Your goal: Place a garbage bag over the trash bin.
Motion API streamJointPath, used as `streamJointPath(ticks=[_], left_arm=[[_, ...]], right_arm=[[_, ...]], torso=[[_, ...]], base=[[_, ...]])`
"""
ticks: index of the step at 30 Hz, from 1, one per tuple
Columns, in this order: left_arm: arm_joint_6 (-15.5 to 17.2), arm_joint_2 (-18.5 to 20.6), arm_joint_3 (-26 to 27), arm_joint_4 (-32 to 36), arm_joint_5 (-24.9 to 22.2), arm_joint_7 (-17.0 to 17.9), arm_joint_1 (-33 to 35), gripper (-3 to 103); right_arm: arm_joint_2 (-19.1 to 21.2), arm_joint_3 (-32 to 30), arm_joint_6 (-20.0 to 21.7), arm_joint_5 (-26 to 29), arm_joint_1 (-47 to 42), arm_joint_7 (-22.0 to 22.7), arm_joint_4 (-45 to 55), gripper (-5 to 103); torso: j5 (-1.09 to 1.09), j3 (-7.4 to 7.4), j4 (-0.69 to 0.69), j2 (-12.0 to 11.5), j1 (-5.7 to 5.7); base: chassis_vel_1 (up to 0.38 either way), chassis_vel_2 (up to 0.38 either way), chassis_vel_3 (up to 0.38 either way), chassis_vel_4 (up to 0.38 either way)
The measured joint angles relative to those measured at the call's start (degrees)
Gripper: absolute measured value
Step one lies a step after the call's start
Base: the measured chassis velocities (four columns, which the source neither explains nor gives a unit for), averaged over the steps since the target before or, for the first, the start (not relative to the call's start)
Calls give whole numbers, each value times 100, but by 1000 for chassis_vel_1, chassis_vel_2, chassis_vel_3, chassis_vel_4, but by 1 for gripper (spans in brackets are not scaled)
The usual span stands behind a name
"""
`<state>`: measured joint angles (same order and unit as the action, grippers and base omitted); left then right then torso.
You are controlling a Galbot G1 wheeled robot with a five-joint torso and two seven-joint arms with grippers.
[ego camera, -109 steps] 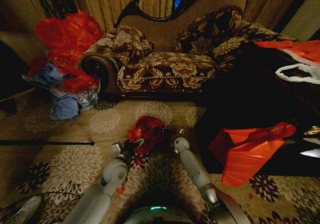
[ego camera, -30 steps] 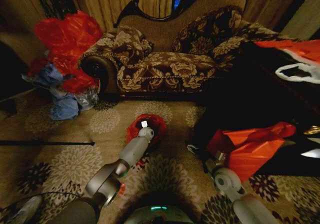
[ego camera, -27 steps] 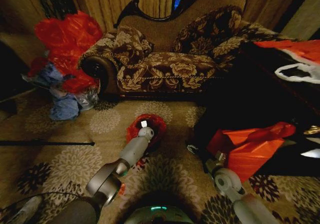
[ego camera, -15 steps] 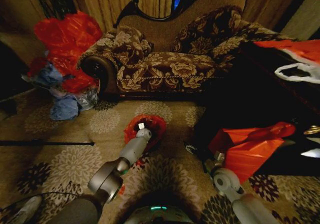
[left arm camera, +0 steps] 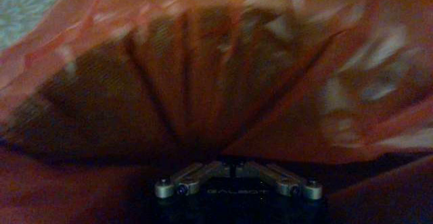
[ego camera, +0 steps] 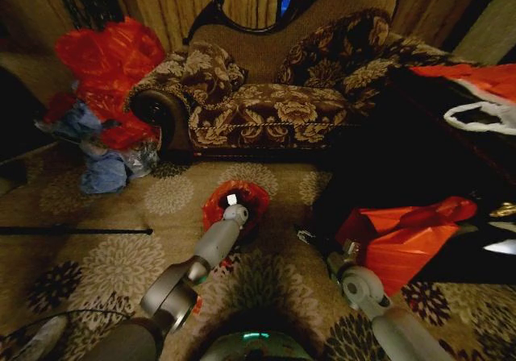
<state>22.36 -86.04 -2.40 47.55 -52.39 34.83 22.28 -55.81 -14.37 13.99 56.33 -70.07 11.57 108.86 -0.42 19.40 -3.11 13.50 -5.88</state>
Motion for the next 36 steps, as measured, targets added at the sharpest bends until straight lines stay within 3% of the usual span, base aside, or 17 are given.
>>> streamJointPath(ticks=[5,9,22,31,36], left_arm=[[1,-138,1,-68,-4,-220,-55,0],[-48,-493,98,-554,-86,-345,-242,0],[-93,-598,548,-1638,-129,-440,-501,0],[-98,-543,587,-1514,-143,-466,-423,0],[-95,-407,584,-1198,-65,-201,-383,0]], right_arm=[[-9,24,3,1,12,24,1,100],[42,45,3,-2,-77,67,67,100],[81,461,5,127,346,139,1,100],[22,620,7,139,578,179,-126,100],[-5,703,7,164,703,216,-192,100]], torso=[[0,0,1,0,0],[1,0,-3,0,0],[0,2,3,0,-1],[0,0,0,0,0],[0,0,-2,0,0]], base=[[0,0,0,0],[0,0,0,0],[0,0,0,0],[0,0,0,0],[0,0,0,0]])
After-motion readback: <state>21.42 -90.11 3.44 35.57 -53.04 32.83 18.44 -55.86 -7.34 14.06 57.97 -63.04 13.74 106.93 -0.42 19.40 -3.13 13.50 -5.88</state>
